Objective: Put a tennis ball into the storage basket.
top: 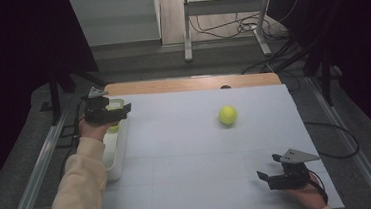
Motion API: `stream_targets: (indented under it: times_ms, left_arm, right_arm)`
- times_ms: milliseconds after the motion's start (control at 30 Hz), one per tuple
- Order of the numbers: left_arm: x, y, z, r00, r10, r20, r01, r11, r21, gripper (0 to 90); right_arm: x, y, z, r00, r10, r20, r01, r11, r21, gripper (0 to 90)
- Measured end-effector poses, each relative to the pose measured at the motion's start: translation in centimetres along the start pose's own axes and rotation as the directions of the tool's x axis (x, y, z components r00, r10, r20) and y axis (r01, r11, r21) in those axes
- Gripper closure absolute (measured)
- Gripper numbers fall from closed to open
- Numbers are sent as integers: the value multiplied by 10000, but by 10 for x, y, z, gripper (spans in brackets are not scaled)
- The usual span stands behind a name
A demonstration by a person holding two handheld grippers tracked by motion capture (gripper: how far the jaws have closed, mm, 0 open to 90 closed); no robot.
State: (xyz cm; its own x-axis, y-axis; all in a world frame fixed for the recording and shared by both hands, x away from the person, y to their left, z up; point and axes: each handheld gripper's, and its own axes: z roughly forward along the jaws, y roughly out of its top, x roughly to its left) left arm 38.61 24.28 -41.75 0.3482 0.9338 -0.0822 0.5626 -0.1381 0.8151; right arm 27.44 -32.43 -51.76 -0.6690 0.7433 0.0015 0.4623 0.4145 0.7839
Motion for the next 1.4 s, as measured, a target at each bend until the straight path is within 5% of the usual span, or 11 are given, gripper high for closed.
stream_targets:
  times_ms: [567, 967, 1133, 1400]
  left_arm:
    - [-34, -6, -13, 9941, 557, 934, -493, 9963, -698, 140]
    - [-46, -7, -15, 9886, 659, 1353, -535, 9942, -928, 143]
    - [-51, -10, -11, 9822, 504, 1808, -344, 9953, -907, 143]
    - [-68, -9, -3, 9717, 797, 2224, -629, 9947, -813, 143]
  right_arm:
    - [-6, -2, -3, 9997, 222, -76, -224, 9994, -264, 130]
    - [-4, 0, -5, 9999, 61, -85, -65, 9990, -449, 131]
    - [-4, -1, -6, 9999, 92, -122, -98, 9989, -467, 130]
    - [-4, 0, -5, 9999, 47, -104, -52, 9989, -464, 130]
